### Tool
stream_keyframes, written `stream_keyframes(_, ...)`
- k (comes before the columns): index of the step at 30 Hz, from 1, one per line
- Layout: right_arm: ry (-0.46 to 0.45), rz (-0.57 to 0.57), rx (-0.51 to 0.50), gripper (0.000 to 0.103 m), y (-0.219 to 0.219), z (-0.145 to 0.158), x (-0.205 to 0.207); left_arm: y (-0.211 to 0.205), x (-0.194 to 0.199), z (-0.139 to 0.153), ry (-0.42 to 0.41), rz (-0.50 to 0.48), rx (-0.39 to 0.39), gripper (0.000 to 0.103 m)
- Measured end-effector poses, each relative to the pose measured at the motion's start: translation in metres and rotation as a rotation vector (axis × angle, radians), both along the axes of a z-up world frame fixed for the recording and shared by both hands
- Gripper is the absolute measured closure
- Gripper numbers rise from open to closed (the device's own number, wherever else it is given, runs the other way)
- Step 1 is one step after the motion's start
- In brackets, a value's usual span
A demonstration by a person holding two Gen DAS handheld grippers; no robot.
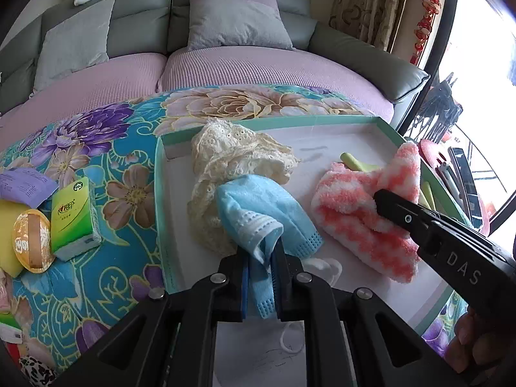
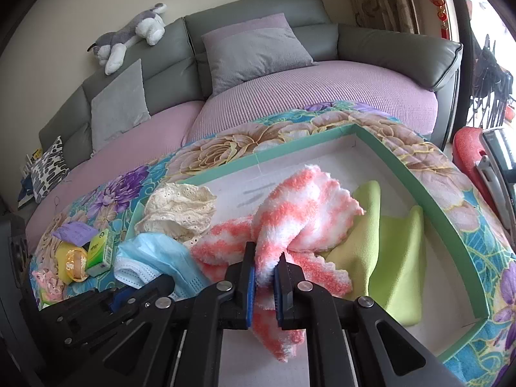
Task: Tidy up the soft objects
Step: 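Lower the mask and sock into the tray and open both tools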
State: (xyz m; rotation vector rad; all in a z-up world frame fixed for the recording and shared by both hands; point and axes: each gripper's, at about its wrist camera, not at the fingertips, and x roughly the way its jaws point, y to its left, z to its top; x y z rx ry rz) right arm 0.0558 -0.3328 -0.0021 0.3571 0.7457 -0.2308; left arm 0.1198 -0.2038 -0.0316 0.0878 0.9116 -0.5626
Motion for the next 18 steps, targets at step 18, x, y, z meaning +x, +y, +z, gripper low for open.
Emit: stream_keyframes(18, 0.034, 0.015, -0.022, 0.090, 0.0030, -0.0027, 0.0033, 0.0001, -0.0004, 0.0032, 0.035, -0.003, 0.012, 0.081)
